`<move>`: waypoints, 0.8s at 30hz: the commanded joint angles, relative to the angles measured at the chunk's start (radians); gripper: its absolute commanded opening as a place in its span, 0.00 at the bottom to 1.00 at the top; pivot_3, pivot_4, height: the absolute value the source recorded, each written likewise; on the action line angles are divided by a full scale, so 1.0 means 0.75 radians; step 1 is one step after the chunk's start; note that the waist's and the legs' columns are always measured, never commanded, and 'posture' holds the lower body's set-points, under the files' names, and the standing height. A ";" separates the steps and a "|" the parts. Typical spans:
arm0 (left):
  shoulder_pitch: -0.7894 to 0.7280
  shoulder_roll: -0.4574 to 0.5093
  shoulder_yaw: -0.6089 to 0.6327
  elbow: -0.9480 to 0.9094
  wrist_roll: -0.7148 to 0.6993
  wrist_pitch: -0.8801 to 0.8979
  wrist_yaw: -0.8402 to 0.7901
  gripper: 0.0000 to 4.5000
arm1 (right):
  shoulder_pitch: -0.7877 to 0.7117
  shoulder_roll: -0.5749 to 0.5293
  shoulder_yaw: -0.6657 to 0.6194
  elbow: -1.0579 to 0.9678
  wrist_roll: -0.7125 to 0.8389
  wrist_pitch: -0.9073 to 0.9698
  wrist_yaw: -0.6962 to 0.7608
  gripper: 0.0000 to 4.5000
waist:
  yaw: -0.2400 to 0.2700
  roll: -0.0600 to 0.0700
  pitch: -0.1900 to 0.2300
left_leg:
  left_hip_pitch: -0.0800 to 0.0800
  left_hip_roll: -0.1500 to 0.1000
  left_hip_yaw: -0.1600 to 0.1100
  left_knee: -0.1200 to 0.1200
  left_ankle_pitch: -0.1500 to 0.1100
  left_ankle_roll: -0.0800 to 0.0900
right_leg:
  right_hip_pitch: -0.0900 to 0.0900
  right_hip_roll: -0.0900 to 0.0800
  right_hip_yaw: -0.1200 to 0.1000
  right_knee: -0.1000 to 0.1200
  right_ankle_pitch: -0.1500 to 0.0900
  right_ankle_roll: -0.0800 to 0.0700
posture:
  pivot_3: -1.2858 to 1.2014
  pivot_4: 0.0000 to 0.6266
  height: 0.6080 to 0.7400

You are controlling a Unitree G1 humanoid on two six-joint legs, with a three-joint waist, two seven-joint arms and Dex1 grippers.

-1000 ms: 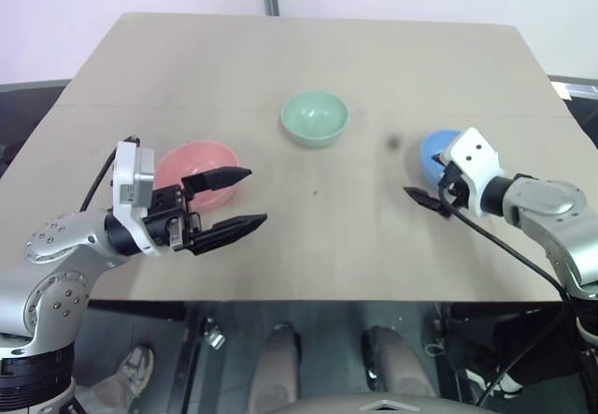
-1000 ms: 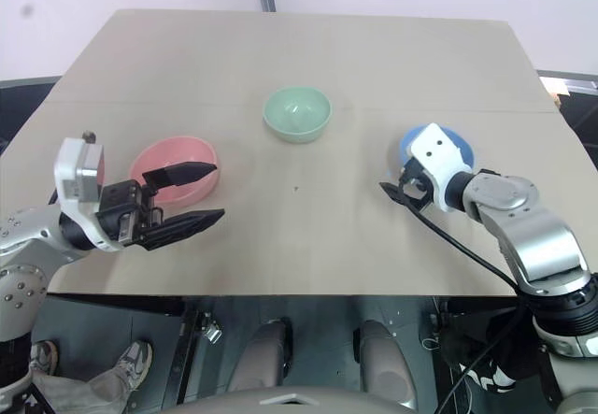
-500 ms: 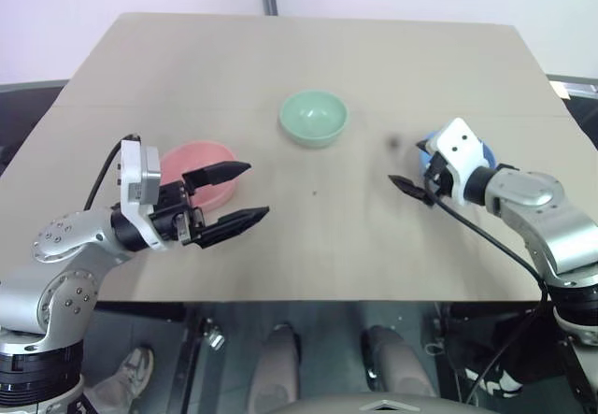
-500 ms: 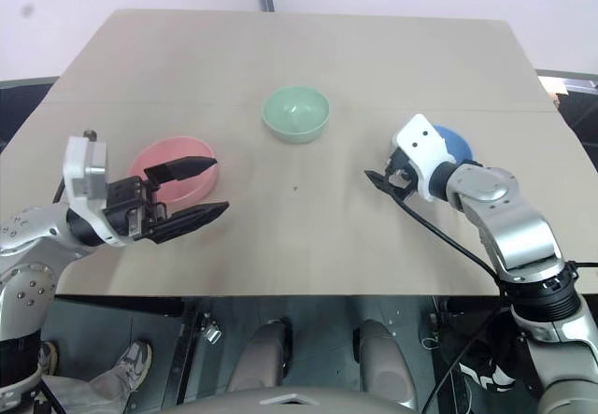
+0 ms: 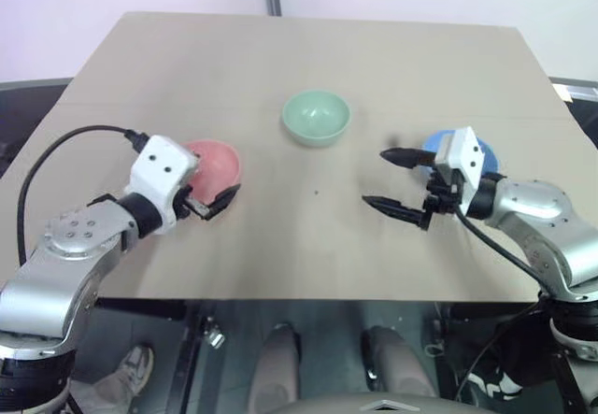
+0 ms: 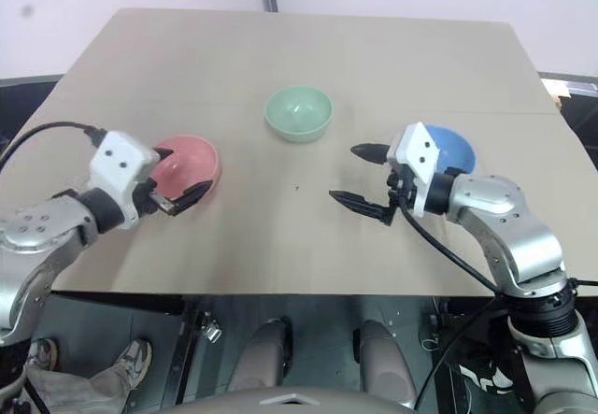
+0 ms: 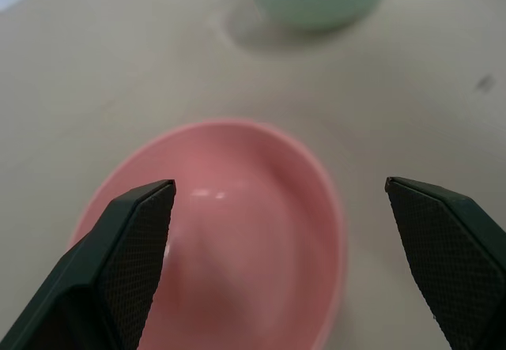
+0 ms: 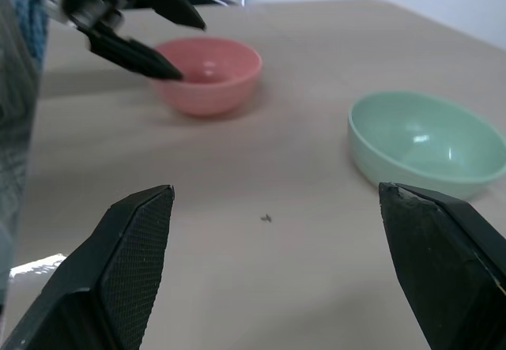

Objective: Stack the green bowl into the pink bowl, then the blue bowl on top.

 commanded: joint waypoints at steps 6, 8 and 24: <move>-0.145 0.092 -0.206 -0.099 0.075 0.293 0.005 1.00 | 0.080 -0.064 -0.107 -0.132 0.085 -0.093 0.061 1.00 | -0.006 0.001 0.001 | 0.000 0.000 0.000 -0.001 0.000 0.000 | -0.001 0.001 0.000 0.002 0.000 0.000 | 0.52 0.24 1.00; -0.176 0.112 -0.251 -0.083 0.091 0.344 0.000 1.00 | 0.097 -0.073 -0.110 -0.144 0.077 -0.098 0.051 1.00 | -0.005 0.001 0.001 | 0.000 0.000 0.000 -0.001 0.000 0.000 | -0.001 0.001 0.000 0.002 0.000 0.000 | 0.52 0.24 1.00; -0.306 0.104 -0.407 0.000 0.163 0.180 -0.156 0.01 | 0.141 -0.113 -0.113 -0.186 0.043 -0.103 -0.044 1.00 | -0.002 0.001 0.001 | 0.000 0.000 0.000 0.004 0.000 0.000 | -0.001 0.000 0.001 0.007 0.000 0.000 | 0.52 0.24 1.00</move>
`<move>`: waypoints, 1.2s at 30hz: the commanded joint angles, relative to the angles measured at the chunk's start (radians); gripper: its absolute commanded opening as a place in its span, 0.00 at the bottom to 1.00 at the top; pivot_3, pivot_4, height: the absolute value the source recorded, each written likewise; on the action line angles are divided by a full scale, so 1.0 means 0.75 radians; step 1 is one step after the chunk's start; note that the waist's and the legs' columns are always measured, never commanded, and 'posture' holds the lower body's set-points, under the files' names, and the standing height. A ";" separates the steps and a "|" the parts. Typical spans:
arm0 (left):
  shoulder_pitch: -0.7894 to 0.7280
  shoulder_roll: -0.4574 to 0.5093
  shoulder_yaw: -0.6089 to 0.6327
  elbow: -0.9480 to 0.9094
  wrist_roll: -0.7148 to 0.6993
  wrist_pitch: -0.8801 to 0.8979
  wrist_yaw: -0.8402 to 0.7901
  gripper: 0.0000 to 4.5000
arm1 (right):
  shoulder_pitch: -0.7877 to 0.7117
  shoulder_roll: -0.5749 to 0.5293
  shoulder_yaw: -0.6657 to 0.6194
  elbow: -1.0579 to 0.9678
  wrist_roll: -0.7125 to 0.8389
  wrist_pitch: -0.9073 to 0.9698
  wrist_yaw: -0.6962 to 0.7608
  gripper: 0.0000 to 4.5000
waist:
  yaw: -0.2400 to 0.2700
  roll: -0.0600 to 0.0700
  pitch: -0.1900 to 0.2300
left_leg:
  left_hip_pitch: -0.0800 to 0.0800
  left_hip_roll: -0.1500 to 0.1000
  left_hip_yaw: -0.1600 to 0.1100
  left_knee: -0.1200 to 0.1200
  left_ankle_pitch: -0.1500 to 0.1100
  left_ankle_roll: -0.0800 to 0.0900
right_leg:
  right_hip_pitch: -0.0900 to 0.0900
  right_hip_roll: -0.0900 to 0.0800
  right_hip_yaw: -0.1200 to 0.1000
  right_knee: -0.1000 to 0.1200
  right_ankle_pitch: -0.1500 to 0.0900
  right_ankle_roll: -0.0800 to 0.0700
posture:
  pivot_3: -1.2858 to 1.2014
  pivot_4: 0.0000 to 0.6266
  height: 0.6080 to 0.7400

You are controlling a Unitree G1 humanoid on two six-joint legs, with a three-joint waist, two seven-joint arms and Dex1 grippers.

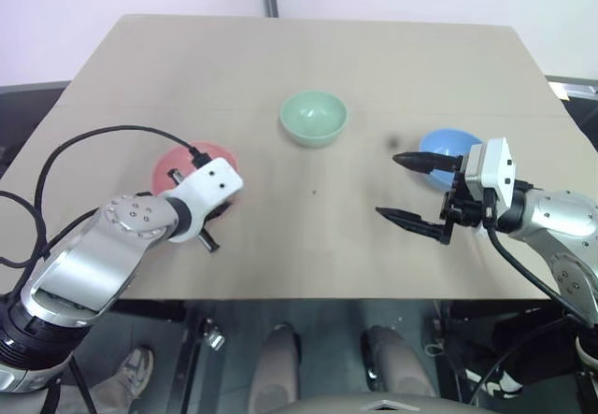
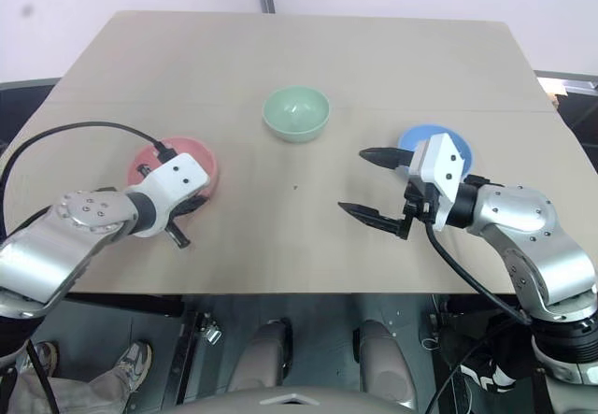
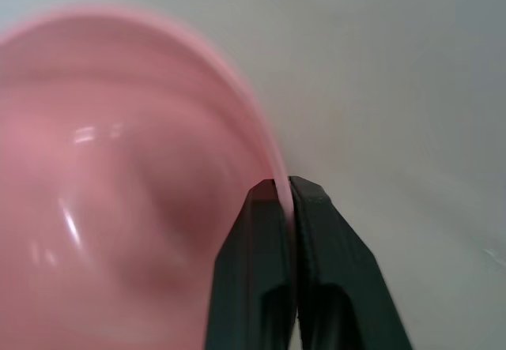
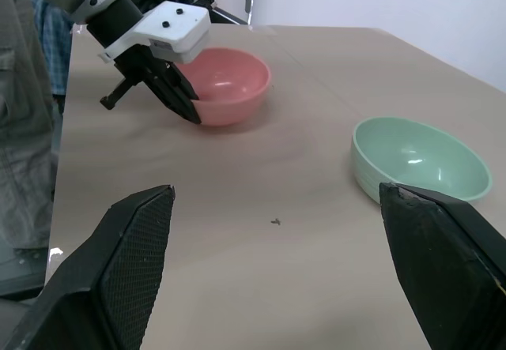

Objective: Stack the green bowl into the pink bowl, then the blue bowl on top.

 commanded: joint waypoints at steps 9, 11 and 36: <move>-0.341 -0.095 -0.281 0.121 0.162 -0.600 -0.402 0.01 | 0.103 -0.065 -0.124 -0.160 0.006 0.011 -0.121 1.00 | 0.010 0.000 0.000 | -0.001 -0.001 0.000 0.002 0.000 0.000 | 0.000 0.000 0.000 0.000 0.000 0.000 | 0.52 0.24 1.00; -0.392 -0.141 -0.344 0.187 0.210 -0.682 -0.457 0.01 | 0.137 -0.077 -0.153 -0.198 0.009 0.027 -0.149 1.00 | 0.008 0.000 0.000 | -0.001 -0.001 0.000 0.003 0.000 0.000 | 0.000 0.000 0.000 0.000 0.000 0.000 | 0.52 0.24 1.00; -0.311 -0.168 0.025 0.446 0.425 -0.919 -0.320 0.78 | -0.157 0.000 0.129 0.116 -0.247 0.022 -0.267 1.00 | 0.003 0.000 0.000 | 0.001 -0.001 0.000 0.007 0.000 0.000 | 0.000 0.001 0.002 0.008 -0.003 0.005 | 0.52 0.24 1.00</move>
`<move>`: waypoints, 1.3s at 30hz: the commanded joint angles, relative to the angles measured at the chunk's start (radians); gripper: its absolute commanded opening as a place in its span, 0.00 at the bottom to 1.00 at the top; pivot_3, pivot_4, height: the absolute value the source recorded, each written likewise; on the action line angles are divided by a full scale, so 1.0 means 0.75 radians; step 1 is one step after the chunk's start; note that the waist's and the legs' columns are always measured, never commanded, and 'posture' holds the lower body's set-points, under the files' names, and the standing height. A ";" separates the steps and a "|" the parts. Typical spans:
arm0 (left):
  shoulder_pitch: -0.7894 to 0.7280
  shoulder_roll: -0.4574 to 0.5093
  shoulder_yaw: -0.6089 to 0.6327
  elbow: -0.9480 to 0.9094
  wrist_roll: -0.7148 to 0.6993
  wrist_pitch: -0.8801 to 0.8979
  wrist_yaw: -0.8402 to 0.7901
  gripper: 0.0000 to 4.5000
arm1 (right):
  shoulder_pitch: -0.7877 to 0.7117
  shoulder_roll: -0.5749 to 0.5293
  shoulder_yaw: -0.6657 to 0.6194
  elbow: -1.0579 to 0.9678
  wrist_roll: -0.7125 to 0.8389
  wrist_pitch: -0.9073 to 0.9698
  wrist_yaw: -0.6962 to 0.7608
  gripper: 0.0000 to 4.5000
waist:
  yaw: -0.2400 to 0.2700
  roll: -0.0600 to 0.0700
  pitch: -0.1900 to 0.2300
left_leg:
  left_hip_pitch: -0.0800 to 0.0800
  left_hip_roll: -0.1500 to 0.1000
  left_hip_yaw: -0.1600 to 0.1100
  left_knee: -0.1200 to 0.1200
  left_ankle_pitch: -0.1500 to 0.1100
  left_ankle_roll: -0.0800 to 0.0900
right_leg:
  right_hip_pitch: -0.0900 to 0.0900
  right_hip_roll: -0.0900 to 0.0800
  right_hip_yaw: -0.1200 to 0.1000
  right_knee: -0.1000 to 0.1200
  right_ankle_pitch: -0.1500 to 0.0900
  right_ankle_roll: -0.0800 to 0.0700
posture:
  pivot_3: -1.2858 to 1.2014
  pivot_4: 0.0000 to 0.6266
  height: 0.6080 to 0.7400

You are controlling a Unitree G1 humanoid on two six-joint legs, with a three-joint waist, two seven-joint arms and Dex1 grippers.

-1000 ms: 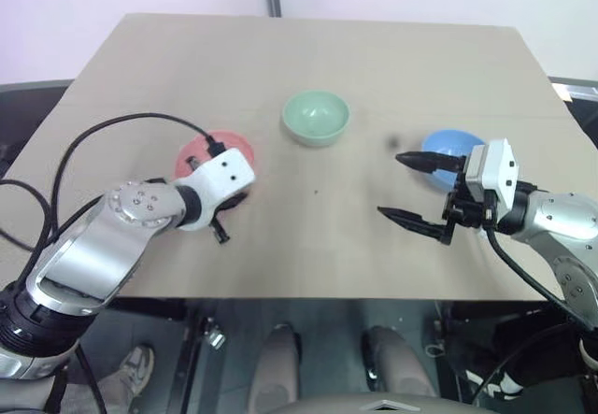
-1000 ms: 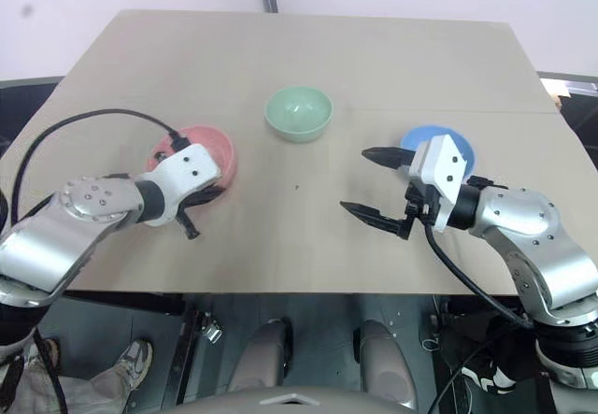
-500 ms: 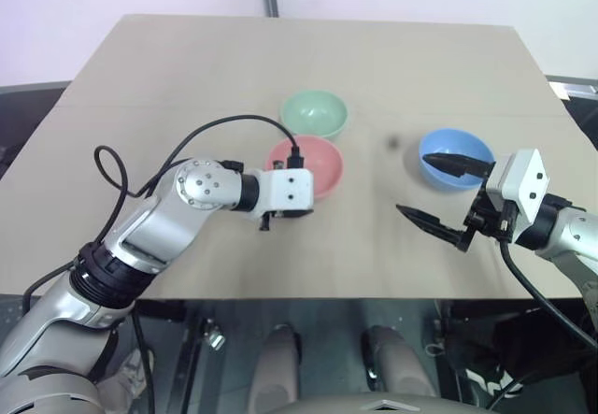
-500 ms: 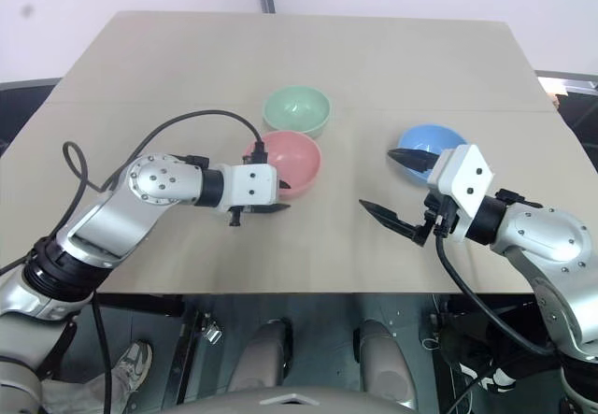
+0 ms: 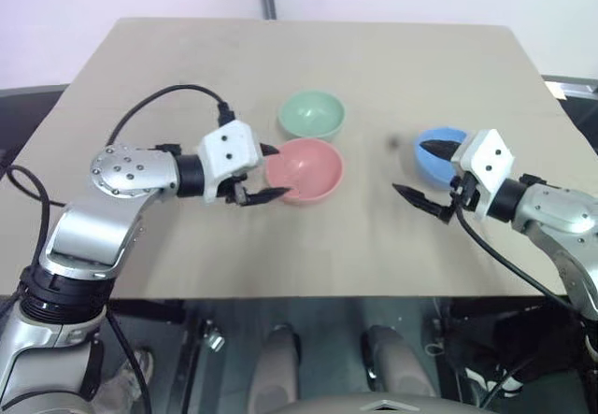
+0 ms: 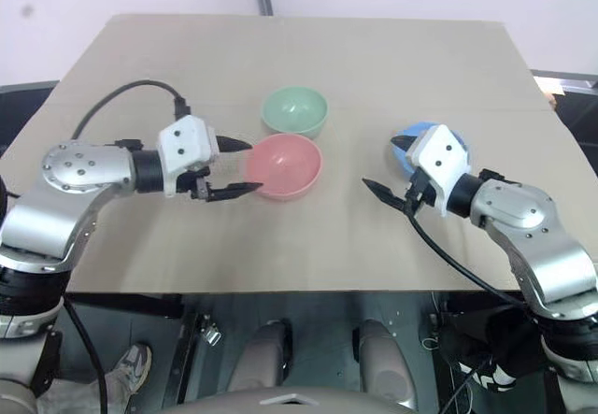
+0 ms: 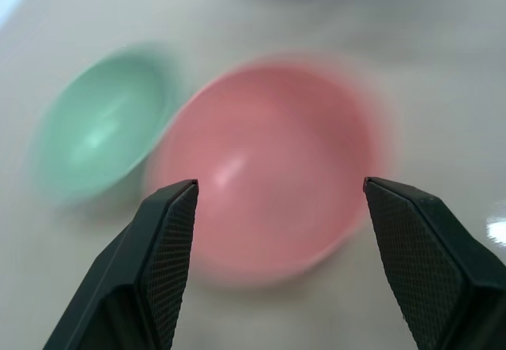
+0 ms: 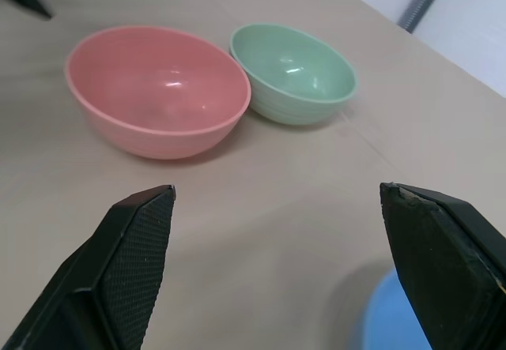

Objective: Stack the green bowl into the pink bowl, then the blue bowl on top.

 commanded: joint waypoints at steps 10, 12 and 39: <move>-0.455 0.006 -0.298 0.809 0.606 -0.845 0.157 0.78 | -0.197 0.069 0.068 0.170 -0.087 -0.167 0.138 1.00 | 0.005 0.001 0.000 | -0.002 0.000 0.000 -0.002 0.000 0.000 | -0.002 0.000 -0.001 -0.001 0.003 -0.005 | 0.52 0.24 1.00; -0.567 -0.037 -0.366 0.994 0.687 -0.999 0.175 0.78 | -0.203 0.086 0.071 0.177 -0.100 -0.184 0.135 1.00 | 0.005 0.001 0.001 | -0.002 0.000 0.001 -0.002 0.000 0.000 | -0.002 0.000 -0.001 0.000 0.003 -0.005 | 0.52 0.24 1.00; -1.392 -0.551 -0.885 2.205 1.310 -1.660 0.445 0.18 | 0.146 -0.048 -0.229 -0.401 0.137 0.115 0.007 1.00 | 0.031 0.001 0.001 | -0.022 -0.002 -0.004 0.001 0.000 0.000 | -0.017 -0.001 -0.006 0.002 0.004 -0.004 | 0.52 0.24 1.00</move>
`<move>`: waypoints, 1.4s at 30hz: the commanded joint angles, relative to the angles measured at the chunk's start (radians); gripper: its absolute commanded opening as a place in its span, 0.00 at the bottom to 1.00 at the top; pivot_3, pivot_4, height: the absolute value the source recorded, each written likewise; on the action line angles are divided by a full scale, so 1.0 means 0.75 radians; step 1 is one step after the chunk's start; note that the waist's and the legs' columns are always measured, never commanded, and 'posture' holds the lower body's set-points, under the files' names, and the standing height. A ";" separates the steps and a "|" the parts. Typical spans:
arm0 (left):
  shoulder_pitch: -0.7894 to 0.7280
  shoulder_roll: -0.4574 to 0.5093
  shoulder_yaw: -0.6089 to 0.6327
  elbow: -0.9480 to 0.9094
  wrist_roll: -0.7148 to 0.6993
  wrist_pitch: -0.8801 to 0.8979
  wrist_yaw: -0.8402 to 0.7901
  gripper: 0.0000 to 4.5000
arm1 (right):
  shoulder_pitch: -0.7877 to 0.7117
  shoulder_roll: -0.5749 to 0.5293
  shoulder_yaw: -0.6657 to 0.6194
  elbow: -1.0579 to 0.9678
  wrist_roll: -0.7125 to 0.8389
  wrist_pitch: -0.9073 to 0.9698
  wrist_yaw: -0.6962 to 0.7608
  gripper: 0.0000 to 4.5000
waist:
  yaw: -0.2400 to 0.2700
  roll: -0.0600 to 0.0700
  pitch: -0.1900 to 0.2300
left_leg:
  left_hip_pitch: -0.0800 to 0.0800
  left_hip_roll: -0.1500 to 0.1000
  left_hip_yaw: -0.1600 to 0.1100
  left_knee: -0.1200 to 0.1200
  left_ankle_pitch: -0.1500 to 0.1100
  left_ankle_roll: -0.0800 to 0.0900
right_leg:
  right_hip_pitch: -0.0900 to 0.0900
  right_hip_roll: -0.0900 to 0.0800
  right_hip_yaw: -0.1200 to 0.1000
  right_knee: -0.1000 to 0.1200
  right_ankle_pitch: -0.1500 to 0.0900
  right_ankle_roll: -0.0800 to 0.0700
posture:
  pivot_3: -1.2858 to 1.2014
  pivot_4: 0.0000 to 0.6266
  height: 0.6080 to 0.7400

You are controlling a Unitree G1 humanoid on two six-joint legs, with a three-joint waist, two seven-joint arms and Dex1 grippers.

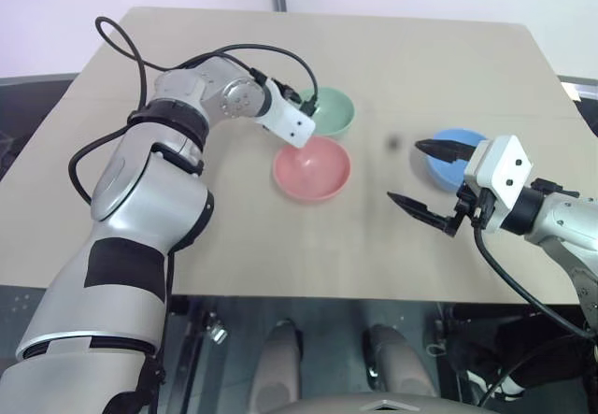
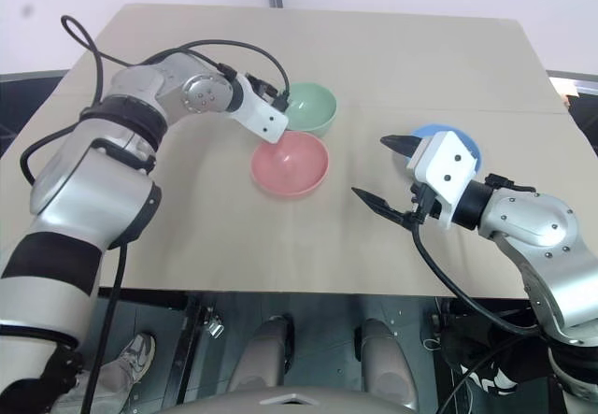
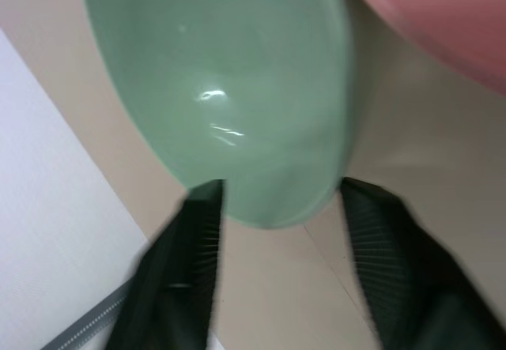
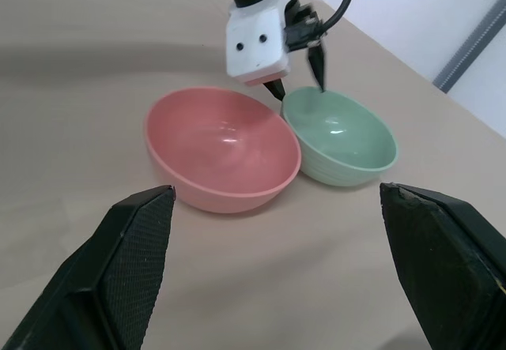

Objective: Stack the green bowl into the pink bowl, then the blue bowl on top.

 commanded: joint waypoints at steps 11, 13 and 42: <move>-0.068 0.031 0.037 0.010 -0.022 -0.046 0.035 0.01 | -0.012 -0.028 -0.042 -0.043 0.012 0.008 -0.033 1.00 | 0.004 0.000 0.000 | 0.000 0.000 0.000 0.000 0.000 0.000 | 0.000 0.000 0.000 0.000 0.000 0.000 | 0.52 0.24 1.00; -0.089 0.090 0.080 -0.010 -0.074 -0.129 -0.032 0.01 | -0.020 -0.030 -0.042 -0.033 0.015 0.004 -0.026 1.00 | -0.002 0.000 0.000 | 0.000 0.000 0.000 0.000 0.000 0.000 | 0.000 0.000 0.000 0.000 0.000 0.000 | 0.52 0.24 1.00; 0.630 0.593 0.546 -1.546 -1.166 0.438 -1.256 0.58 | 0.045 -0.043 -0.062 0.110 -0.005 -0.131 0.029 1.00 | -0.031 0.005 0.002 | 0.003 0.002 -0.007 0.015 0.000 0.000 | 0.009 0.001 -0.005 0.004 0.000 0.000 | 0.52 0.24 1.00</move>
